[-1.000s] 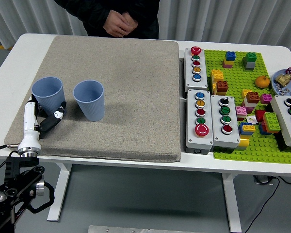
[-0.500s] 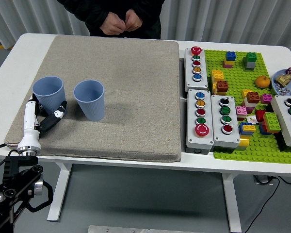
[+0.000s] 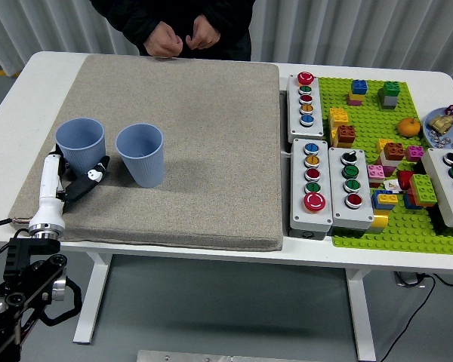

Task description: Pick cup pour cup place

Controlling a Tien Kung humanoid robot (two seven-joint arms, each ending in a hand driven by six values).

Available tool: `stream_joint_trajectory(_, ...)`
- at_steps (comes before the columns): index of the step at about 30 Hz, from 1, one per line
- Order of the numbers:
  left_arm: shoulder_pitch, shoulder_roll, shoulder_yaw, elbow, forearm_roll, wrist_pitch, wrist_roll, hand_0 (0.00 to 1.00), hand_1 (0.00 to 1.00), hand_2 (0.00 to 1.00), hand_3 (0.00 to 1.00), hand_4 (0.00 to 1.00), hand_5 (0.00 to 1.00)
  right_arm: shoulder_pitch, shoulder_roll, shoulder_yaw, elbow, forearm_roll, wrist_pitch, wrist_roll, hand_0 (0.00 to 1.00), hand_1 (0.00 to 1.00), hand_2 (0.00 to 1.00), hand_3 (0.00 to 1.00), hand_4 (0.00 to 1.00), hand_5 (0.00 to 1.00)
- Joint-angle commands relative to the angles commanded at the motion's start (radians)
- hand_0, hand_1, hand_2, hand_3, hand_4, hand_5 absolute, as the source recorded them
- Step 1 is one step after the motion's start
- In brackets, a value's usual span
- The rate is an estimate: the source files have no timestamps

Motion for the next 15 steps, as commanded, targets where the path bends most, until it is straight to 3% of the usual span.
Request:
stream_joint_trajectory(1,-0.001,0.000,-0.005,-0.004,0.008,-0.003,0.004,0.659,0.727,0.922,0.979,0.886,0.407,0.001,0.000,-0.001,0.000,0.003,0.000,0.000,0.742,0.706,0.725,0.642,0.226,0.388)
stream_joint_trajectory(15,0.001,-0.001,-0.035,-0.025,0.034,-0.004,0.016,0.685,0.749,0.947,0.998,0.913,0.453,0.001,-0.001,-0.002,0.000,0.004,0.000,0.001,0.742,0.707,0.725,0.644,0.225,0.395)
